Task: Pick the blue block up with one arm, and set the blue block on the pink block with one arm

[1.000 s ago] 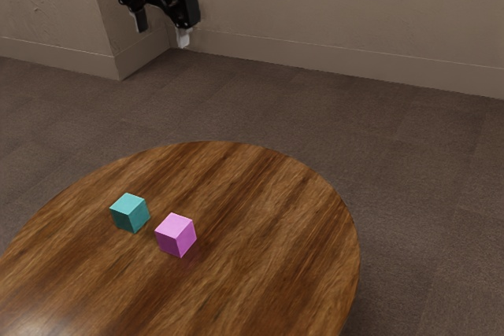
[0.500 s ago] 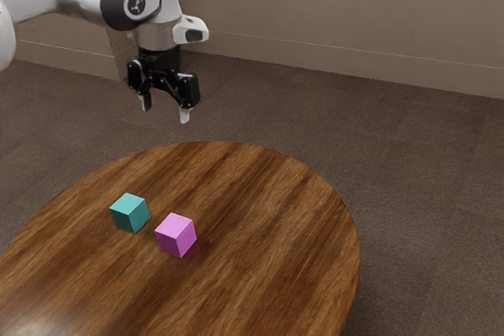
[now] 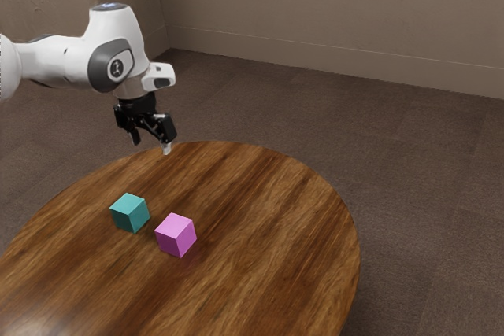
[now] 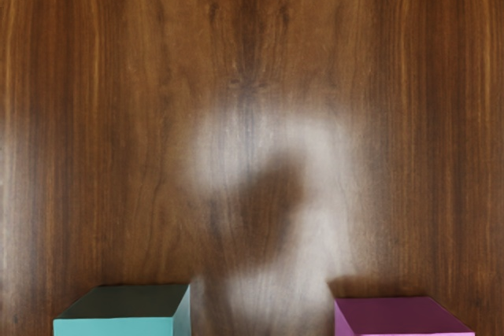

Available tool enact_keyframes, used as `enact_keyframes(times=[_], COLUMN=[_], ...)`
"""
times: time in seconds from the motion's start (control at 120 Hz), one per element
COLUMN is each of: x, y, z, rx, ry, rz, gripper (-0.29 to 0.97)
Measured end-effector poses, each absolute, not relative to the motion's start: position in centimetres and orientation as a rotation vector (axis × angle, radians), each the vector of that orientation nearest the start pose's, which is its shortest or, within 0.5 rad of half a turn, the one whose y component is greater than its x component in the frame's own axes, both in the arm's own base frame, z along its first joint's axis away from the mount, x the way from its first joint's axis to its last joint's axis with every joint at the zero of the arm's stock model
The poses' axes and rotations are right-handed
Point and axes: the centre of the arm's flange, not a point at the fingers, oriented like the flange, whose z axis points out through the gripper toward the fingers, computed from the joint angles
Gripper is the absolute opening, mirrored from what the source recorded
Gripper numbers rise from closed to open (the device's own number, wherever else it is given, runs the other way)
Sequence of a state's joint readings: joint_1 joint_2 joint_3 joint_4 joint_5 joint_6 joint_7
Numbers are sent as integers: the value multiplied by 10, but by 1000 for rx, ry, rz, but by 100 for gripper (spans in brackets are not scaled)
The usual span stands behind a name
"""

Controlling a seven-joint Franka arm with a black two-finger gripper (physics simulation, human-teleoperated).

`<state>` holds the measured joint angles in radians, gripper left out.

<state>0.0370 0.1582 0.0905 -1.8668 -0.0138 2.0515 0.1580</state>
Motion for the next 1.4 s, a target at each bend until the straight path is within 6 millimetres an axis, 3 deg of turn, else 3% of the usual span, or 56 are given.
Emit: enact_keyframes(times=[0.142,0.392,0.608,0.758,0.933,1.4], x=[587,547,534,533,531,540], y=[83,109,114,115,131,133], z=[404,352,324,317,313,279], rx=[-3137,-3130,-3107,-3095,-3087,-3080], ry=[98,135,205,240,226,261], rz=[-3,61,76,63,59,95], gripper=[68,68,68,68,68,68])
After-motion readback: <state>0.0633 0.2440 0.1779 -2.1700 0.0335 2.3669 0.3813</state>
